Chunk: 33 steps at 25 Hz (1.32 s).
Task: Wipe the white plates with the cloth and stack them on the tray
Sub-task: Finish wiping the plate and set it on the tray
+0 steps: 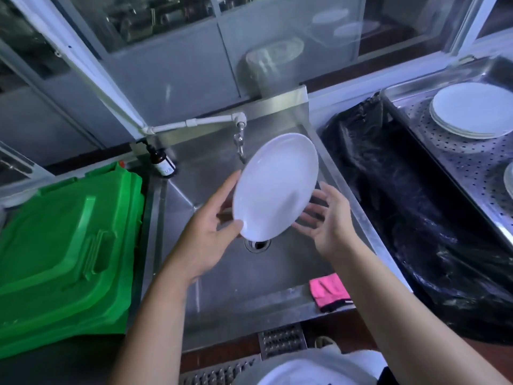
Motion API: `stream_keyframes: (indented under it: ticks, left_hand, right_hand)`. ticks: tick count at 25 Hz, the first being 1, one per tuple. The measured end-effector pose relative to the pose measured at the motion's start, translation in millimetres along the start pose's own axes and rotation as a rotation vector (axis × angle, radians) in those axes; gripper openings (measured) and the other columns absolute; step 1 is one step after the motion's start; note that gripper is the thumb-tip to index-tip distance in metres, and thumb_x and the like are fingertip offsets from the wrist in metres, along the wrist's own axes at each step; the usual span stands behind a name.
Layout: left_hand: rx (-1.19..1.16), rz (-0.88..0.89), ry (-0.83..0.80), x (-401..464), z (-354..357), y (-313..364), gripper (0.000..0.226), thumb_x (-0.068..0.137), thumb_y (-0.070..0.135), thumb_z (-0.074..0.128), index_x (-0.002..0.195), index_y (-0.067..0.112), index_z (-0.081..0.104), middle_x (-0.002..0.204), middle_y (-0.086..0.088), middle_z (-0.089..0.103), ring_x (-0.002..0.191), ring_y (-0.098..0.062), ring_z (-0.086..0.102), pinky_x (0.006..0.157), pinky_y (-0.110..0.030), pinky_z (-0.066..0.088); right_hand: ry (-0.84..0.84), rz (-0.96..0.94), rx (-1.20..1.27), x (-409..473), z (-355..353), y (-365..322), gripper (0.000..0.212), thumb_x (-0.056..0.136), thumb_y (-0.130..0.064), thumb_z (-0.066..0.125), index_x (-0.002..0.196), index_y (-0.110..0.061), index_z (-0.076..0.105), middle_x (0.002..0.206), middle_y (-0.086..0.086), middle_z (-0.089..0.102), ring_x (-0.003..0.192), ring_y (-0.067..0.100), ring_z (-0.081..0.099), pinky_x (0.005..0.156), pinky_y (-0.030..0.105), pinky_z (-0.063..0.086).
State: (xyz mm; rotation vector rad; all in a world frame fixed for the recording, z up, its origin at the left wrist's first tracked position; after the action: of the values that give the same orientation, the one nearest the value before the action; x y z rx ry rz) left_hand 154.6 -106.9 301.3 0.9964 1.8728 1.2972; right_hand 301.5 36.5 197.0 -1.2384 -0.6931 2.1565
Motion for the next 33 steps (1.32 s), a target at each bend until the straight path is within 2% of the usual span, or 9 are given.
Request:
stream_keyframes:
  ticks: [5, 9, 11, 14, 16, 24, 27, 30, 33]
  left_hand:
    - [-0.229, -0.165, 0.186, -13.2, 10.1, -29.5, 0.054, 0.064, -0.007, 0.071, 0.11, 0.021, 0.068, 0.102, 0.0, 0.077, 0.099, -0.025, 0.072, 0.066, -0.034, 0.061]
    - [-0.568, -0.391, 0.376, -36.9, 12.7, -92.8, 0.025, 0.086, -0.013, 0.054, 0.101, 0.004, 0.067, 0.1, -0.009, 0.074, 0.095, -0.029, 0.068, 0.06, -0.037, 0.061]
    - [-0.658, -0.495, 0.467, -53.8, 17.3, -124.8, 0.026, 0.091, -0.012, 0.046, 0.096, 0.004, 0.065, 0.088, -0.004, 0.074, 0.096, -0.028, 0.066, 0.057, -0.037, 0.062]
    - [-0.667, -0.575, 0.55, -78.4, 22.4, -153.2, 0.026, 0.089, -0.013, 0.046, 0.094, 0.004, 0.065, 0.086, -0.002, 0.073, 0.093, -0.024, 0.065, 0.056, -0.037, 0.062]
    - [-0.662, -0.607, 0.57, -90.7, 22.5, -160.8, 0.027, 0.088, -0.013, 0.045, 0.092, 0.005, 0.065, 0.087, -0.002, 0.073, 0.088, -0.021, 0.065, 0.055, -0.036, 0.062]
    - [-0.693, -0.491, 0.506, -103.6, 12.7, -153.5, 0.032, 0.081, -0.01, 0.054, 0.102, 0.009, 0.069, 0.104, -0.006, 0.075, 0.094, -0.025, 0.069, 0.062, -0.037, 0.062]
    - [-0.703, -0.421, 0.471, -104.8, 7.5, -148.4, 0.054, 0.07, -0.006, 0.057, 0.116, 0.021, 0.068, 0.114, -0.002, 0.074, 0.095, -0.023, 0.072, 0.063, -0.039, 0.061]
    - [-0.714, -0.382, 0.408, -101.5, -3.9, -144.6, 0.06, 0.08, -0.019, 0.052, 0.115, 0.026, 0.071, 0.113, -0.005, 0.074, 0.093, -0.024, 0.072, 0.061, -0.037, 0.061]
    - [-0.744, -0.333, 0.332, -89.6, -18.8, -139.5, 0.06, 0.07, -0.013, 0.061, 0.111, 0.028, 0.074, 0.113, -0.008, 0.073, 0.093, -0.026, 0.073, 0.061, -0.037, 0.062]
  right_hand:
    - [-0.204, 0.064, -0.295, 14.1, 1.5, -12.1, 0.026, 0.097, -0.033, 0.051, 0.108, -0.015, 0.066, 0.1, 0.01, 0.064, 0.092, 0.03, 0.062, 0.095, 0.052, 0.054]
    - [-0.293, -0.099, -0.584, 31.2, -18.6, -6.2, 0.029, 0.095, -0.037, 0.057, 0.122, -0.028, 0.063, 0.119, 0.0, 0.067, 0.102, 0.016, 0.065, 0.098, 0.038, 0.047]
    - [-0.267, -0.321, -0.948, 34.7, -56.3, 12.8, 0.041, 0.093, -0.033, 0.063, 0.133, -0.026, 0.06, 0.128, -0.006, 0.062, 0.115, 0.012, 0.059, 0.104, 0.034, 0.043]
    - [-0.643, -0.529, -1.669, 15.9, -97.4, 96.3, 0.035, 0.092, -0.033, 0.055, 0.126, -0.032, 0.061, 0.128, -0.007, 0.061, 0.122, 0.016, 0.053, 0.107, 0.036, 0.042]
    - [-0.732, -0.566, -1.895, 14.4, -118.0, 126.4, 0.05, 0.087, -0.035, 0.051, 0.136, -0.03, 0.055, 0.142, -0.005, 0.053, 0.135, 0.022, 0.043, 0.114, 0.036, 0.034]
    - [-0.737, -0.582, -1.95, 29.7, -118.7, 121.4, 0.058, 0.084, -0.044, 0.056, 0.142, -0.035, 0.053, 0.145, -0.014, 0.05, 0.131, 0.019, 0.046, 0.103, 0.041, 0.038]
    - [-0.644, -0.774, -1.829, 25.9, -121.3, 111.2, 0.049, 0.079, -0.047, 0.051, 0.123, -0.034, 0.07, 0.125, -0.014, 0.066, 0.106, 0.02, 0.06, 0.082, 0.041, 0.05]
    - [-0.471, -0.911, -1.817, 19.3, -127.5, 110.2, 0.04, 0.07, -0.027, 0.067, 0.108, -0.03, 0.077, 0.105, -0.011, 0.074, 0.09, 0.016, 0.057, 0.069, 0.034, 0.05]
    - [-0.386, -0.87, -1.825, 22.4, -110.9, 107.6, 0.046, 0.066, -0.013, 0.079, 0.108, -0.031, 0.076, 0.085, -0.01, 0.068, 0.079, 0.02, 0.059, 0.06, 0.034, 0.05]
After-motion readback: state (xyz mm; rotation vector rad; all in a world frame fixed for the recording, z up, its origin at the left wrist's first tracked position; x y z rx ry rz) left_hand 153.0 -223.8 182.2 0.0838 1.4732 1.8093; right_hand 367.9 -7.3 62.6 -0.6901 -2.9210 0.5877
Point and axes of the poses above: each hand's wrist, its own x-axis towards the middle knuckle, its own z-axis out of the palm, y = z × x, the point moved 9 cm from there along x, towards the middle knuckle
